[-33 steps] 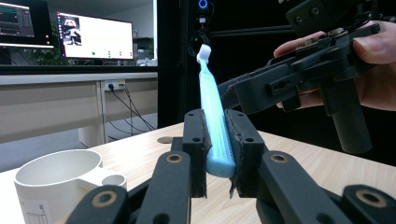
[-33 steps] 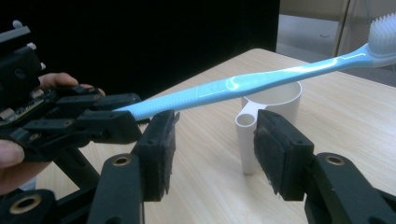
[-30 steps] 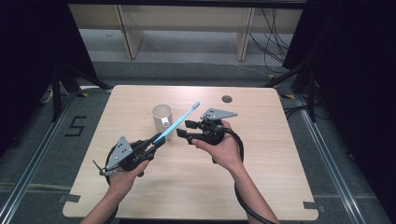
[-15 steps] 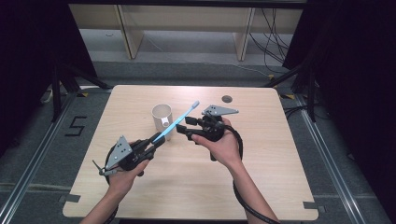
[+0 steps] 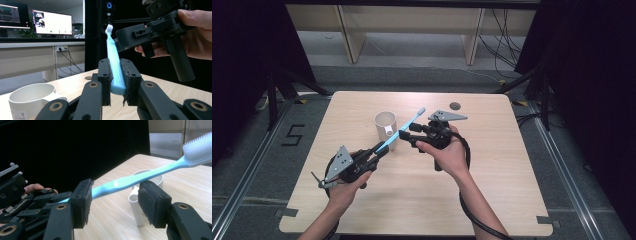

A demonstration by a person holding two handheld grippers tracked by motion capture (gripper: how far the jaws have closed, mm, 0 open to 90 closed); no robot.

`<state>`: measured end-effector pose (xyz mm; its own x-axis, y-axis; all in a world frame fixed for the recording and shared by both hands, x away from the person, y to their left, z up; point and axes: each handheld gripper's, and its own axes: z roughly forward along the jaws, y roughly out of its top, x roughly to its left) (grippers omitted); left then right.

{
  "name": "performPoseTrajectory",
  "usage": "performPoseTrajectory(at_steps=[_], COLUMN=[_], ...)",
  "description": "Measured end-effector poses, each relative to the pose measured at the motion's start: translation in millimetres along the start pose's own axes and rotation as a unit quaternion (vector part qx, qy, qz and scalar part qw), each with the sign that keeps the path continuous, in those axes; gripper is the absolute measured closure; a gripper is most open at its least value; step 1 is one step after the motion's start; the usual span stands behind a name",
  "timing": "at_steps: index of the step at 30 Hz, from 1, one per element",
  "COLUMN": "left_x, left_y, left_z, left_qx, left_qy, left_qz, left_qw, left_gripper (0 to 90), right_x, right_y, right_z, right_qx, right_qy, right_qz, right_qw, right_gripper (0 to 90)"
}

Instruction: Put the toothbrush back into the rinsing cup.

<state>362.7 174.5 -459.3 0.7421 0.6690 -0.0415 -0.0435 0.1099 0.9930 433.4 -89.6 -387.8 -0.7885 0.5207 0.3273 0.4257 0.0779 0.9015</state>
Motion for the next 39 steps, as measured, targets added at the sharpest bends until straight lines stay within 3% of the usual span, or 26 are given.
performPoseTrajectory(at_steps=[7,11,14,18,22,24,33,36,37,39], left_x=[-0.9,-1.1,-2.4,-2.6,-2.7,-3.4,-4.4,-5.6,-6.0,-6.3], left_y=[0.1,-0.2,-1.3,-2.1,-3.6,-4.2,-7.6,-8.9,-9.7,-11.3], left_z=[0.8,1.4,2.8,3.4,5.0,5.6,9.4,11.7,13.4,15.9], left_qx=[-0.002,-0.001,0.001,0.004,0.010,0.012,0.031,0.040,0.049,0.062], left_qy=[0.000,0.000,-0.001,0.000,-0.001,0.000,-0.001,-0.001,0.000,-0.003], left_qz=[0.001,0.001,-0.001,-0.001,-0.004,-0.007,-0.003,-0.003,-0.001,-0.007], left_qw=[1.0000,1.0000,1.0000,1.0000,0.9999,0.9999,0.9995,0.9992,0.9988,0.9980], left_gripper=[78.0,77.9,77.9,77.8,77.6,77.5,77.5,77.4,77.0,73.2], right_x=[-0.8,-2.7,-1.6,-1.8,0.9,0.1,3.6,6.3,7.8,11.9], right_y=[1.1,1.8,3.4,4.3,5.8,6.5,8.3,9.4,10.5,12.0], right_z=[2.5,3.6,4.0,5.1,4.0,4.6,4.3,3.5,4.3,3.4], right_qx=[-0.006,-0.011,-0.009,-0.014,-0.017,-0.021,-0.028,-0.024,-0.031,-0.026], right_qy=[0.005,0.003,0.003,0.006,0.012,0.015,0.031,0.032,0.043,0.048], right_qz=[0.009,-0.006,0.009,0.006,0.018,0.005,0.012,0.018,0.005,0.003], right_qw=[0.9999,0.9999,0.9999,0.9999,0.9996,0.9997,0.9991,0.9990,0.9986,0.9985], right_gripper=[45.6,46.0,47.2,49.7,56.8,59.5,70.2,73.5,77.2,83.3])
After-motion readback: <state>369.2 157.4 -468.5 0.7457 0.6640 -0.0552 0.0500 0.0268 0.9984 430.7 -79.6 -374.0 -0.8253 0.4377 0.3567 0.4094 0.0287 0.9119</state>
